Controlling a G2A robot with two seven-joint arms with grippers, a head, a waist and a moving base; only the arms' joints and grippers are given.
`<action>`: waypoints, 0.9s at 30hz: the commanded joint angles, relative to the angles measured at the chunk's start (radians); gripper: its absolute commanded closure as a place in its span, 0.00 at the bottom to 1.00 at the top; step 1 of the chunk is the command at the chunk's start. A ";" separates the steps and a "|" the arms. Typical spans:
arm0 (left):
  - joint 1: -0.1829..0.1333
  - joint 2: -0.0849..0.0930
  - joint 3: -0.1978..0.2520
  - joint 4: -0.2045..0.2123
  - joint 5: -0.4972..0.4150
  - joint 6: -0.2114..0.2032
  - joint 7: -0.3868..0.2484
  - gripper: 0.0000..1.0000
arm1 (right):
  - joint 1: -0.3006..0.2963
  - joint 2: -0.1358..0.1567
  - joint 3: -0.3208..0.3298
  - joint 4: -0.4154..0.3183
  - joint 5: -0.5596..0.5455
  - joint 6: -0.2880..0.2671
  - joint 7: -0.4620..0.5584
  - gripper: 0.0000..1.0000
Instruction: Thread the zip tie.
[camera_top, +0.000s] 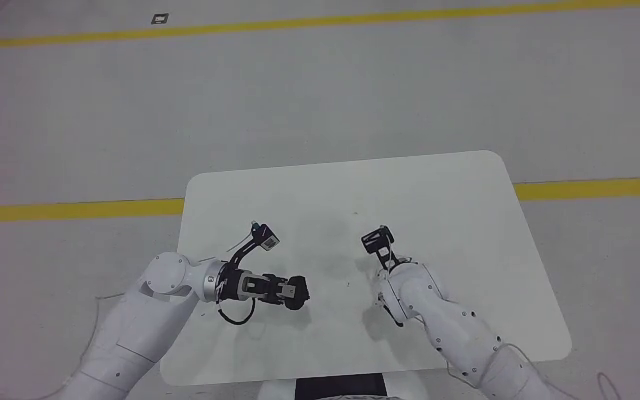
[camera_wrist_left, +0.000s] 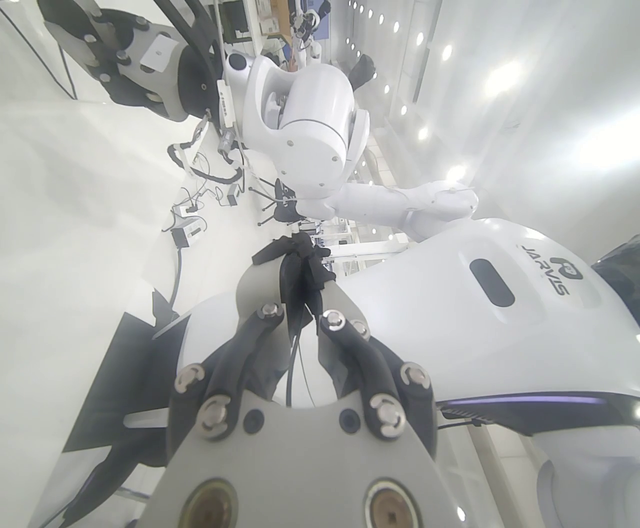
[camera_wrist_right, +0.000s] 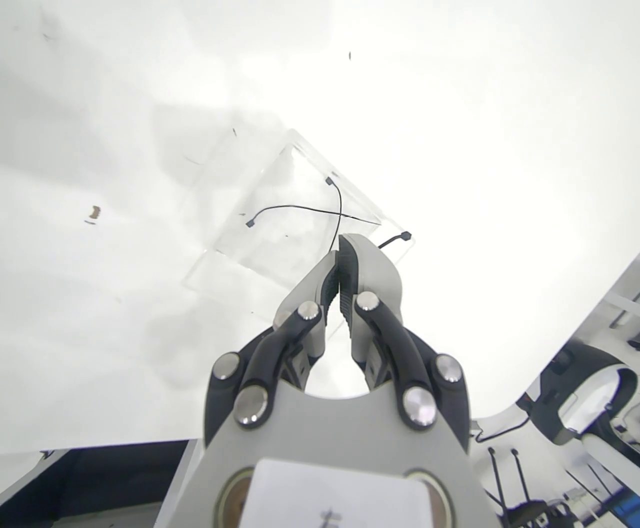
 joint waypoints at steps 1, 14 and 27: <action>0.000 0.000 0.000 0.000 0.000 0.000 0.000 1.00 | 0.001 0.002 -0.001 0.002 0.000 0.000 0.000 1.00; 0.000 0.000 0.000 0.000 0.000 0.000 0.000 1.00 | 0.022 0.001 0.000 0.047 0.000 0.000 -0.011 1.00; 0.000 0.000 0.000 0.000 0.000 0.000 0.000 1.00 | 0.067 -0.005 -0.037 0.112 0.000 0.000 0.000 1.00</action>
